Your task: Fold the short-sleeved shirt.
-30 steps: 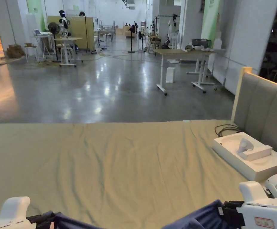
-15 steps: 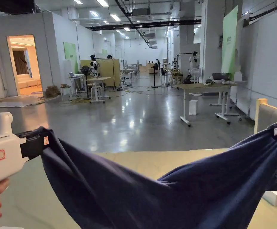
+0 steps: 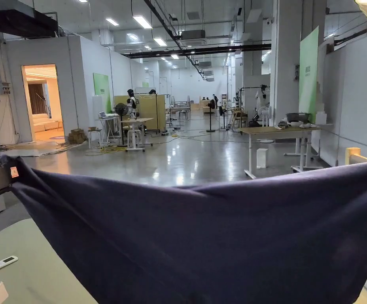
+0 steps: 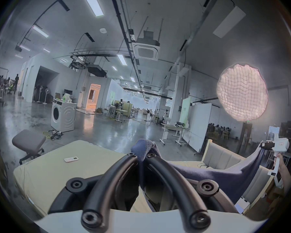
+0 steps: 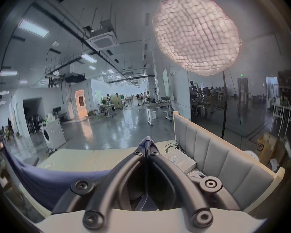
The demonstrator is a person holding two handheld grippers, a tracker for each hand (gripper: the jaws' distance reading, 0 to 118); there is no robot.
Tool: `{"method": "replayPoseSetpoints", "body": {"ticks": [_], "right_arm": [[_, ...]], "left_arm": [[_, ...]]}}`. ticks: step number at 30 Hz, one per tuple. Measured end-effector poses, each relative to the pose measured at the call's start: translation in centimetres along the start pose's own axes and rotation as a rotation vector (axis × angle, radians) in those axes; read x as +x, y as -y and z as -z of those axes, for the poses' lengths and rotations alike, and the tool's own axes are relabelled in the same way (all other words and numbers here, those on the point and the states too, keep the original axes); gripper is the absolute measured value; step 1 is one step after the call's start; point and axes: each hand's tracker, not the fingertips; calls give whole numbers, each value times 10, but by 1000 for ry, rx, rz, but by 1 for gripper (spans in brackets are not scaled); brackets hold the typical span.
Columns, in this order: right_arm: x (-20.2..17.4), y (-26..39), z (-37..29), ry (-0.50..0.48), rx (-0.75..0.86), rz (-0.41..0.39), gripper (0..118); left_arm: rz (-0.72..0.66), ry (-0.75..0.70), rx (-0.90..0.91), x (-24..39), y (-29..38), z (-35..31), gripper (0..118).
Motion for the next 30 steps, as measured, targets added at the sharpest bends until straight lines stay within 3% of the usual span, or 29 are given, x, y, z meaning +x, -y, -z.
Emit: {"method": "replayPoseSetpoints", "body": {"ticks": [7,12,21,22,30], "right_arm": [[-5,-3,-2,14,23,-4,0],[-11,-5,7,36,33,-54,0],[-15,3,44,66,12,-122,0],[-8,7,22,68,12,-130,0],[-12,9,40,61,-23,-142,0]], "left_arm": [[-34,1,-23,-2,4,8,6],[-6,-1,-29,2,3,25,6],[3,-22,-129,-15,22,109,5],[14,-10,-142,-16,25,118,5],[77,-64,-167,-15,32,198,5]]}}
